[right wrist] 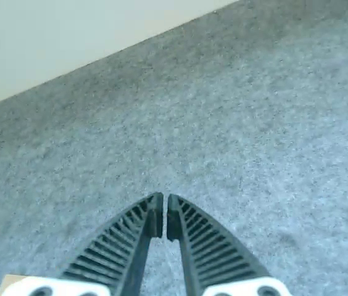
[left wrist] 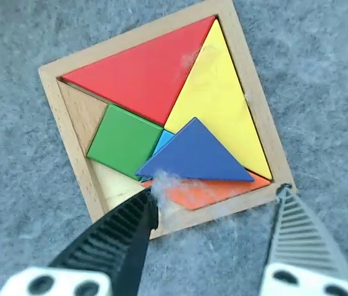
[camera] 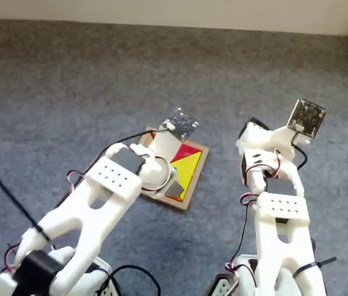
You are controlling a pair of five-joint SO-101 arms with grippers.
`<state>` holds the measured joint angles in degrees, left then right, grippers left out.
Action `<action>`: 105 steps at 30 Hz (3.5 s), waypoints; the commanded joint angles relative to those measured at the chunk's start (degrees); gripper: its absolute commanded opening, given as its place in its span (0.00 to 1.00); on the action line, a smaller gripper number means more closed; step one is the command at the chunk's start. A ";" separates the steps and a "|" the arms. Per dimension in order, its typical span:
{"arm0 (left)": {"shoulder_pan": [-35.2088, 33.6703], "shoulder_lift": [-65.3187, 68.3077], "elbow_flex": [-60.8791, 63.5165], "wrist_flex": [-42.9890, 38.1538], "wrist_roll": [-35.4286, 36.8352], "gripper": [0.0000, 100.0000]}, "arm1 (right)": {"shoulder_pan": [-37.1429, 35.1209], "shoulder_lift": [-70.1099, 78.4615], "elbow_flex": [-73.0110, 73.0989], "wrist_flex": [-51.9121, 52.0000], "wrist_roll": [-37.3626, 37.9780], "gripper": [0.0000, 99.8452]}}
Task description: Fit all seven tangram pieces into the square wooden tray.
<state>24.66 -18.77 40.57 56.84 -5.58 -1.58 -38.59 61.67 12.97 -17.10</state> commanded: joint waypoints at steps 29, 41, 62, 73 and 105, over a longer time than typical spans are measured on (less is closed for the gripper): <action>-15.52 9.80 -3.03 -4.75 4.75 0.29 | 0.57 -2.15 -0.66 -1.71 3.08 0.03; -14.90 4.26 -3.12 -4.22 4.84 0.23 | -1.98 -2.15 -0.48 -1.71 4.22 0.03; -10.59 16.66 -6.99 -16.09 10.90 0.23 | -1.98 -2.15 -0.48 -1.71 4.31 0.03; -16.57 16.75 -8.75 -7.47 10.90 0.23 | -1.98 -2.15 -0.48 -1.71 4.31 0.03; -14.46 3.12 -3.21 -5.80 -4.75 0.24 | -1.98 -2.15 -0.48 -1.71 4.48 0.03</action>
<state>9.36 -12.79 38.55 51.03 -5.49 -2.81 -38.59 61.67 12.97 -13.49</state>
